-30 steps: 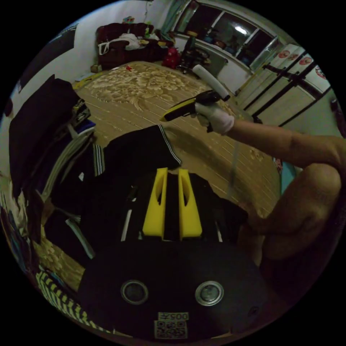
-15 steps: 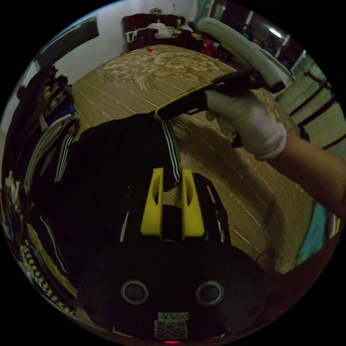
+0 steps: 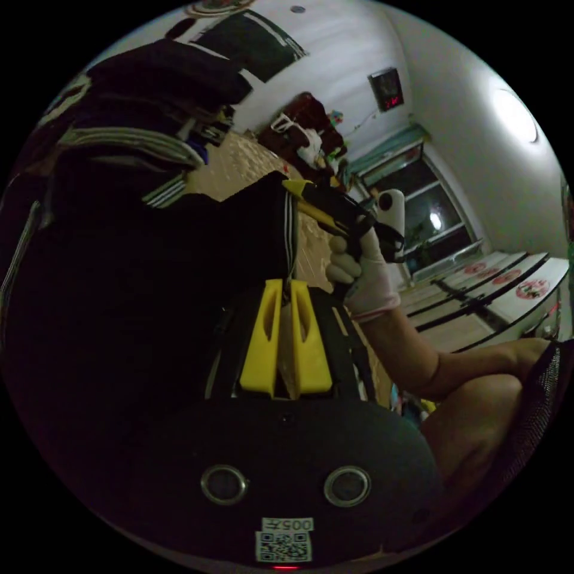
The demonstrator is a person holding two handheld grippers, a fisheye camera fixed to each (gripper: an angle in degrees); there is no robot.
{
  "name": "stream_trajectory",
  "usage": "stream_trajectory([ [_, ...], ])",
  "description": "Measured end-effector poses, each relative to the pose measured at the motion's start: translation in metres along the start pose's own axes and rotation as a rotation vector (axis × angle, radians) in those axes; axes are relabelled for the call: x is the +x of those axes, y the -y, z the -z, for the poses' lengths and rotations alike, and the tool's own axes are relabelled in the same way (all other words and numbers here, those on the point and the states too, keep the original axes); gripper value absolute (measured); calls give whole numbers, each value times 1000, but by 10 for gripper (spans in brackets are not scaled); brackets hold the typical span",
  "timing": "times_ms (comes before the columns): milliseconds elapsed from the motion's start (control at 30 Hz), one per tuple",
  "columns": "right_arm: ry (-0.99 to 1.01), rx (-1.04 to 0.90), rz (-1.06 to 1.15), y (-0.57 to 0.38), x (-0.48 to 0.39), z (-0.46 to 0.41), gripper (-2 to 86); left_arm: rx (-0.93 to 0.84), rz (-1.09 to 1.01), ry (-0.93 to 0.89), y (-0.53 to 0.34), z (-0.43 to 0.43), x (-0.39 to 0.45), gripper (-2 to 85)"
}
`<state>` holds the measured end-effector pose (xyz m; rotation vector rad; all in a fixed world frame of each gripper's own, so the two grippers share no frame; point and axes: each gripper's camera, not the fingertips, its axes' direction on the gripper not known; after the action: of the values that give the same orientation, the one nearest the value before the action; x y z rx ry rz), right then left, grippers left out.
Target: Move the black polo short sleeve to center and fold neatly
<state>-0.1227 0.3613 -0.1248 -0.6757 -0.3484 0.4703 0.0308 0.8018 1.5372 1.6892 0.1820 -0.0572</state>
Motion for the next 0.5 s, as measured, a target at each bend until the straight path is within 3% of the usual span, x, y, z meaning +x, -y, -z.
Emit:
stream_trajectory([
  [167,139,-210,-16,18,9,-89,42,84,179,171,-28,67,-63,39],
  [300,229,-152,-68,14,32,-88,45,132,197,315,-44,121,-89,38],
  [500,25,-212,41,-14,35,-74,-7,1,101,445,-56,152,-117,21],
])
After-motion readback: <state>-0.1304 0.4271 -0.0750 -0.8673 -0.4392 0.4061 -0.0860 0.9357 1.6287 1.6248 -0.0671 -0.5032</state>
